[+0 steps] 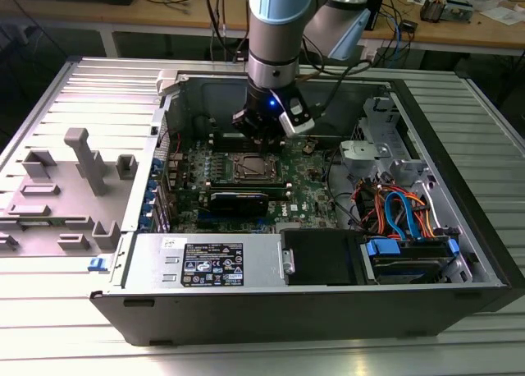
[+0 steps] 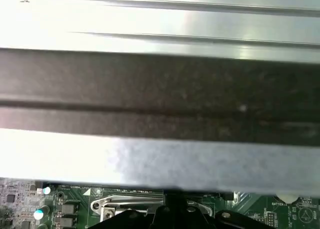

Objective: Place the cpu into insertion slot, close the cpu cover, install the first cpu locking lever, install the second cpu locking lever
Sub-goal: 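Install the first cpu locking lever, then install the second cpu locking lever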

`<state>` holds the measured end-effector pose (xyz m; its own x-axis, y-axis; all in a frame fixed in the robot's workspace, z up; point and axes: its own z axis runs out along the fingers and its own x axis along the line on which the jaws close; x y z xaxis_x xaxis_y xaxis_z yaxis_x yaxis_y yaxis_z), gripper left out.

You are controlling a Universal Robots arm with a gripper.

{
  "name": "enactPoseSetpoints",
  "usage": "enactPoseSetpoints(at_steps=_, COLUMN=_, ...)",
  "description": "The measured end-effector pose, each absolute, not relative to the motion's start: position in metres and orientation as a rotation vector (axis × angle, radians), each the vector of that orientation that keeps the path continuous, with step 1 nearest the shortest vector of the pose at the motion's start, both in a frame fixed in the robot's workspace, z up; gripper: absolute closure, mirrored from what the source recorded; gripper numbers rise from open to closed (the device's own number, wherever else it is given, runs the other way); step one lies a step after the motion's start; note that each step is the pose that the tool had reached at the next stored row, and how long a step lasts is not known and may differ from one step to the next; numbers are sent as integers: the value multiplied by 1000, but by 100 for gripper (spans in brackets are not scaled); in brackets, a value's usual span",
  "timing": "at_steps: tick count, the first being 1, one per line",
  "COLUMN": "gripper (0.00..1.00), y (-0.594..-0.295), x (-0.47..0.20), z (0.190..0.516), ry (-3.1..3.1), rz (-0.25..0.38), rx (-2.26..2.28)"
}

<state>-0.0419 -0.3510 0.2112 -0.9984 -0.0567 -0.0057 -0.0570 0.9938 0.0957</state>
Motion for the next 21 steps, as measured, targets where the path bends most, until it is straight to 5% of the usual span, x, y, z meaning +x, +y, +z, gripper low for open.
enactPoseSetpoints(at_steps=21, gripper=89, y=-357, x=-42, z=212, ry=3134, rz=150, rx=-90)
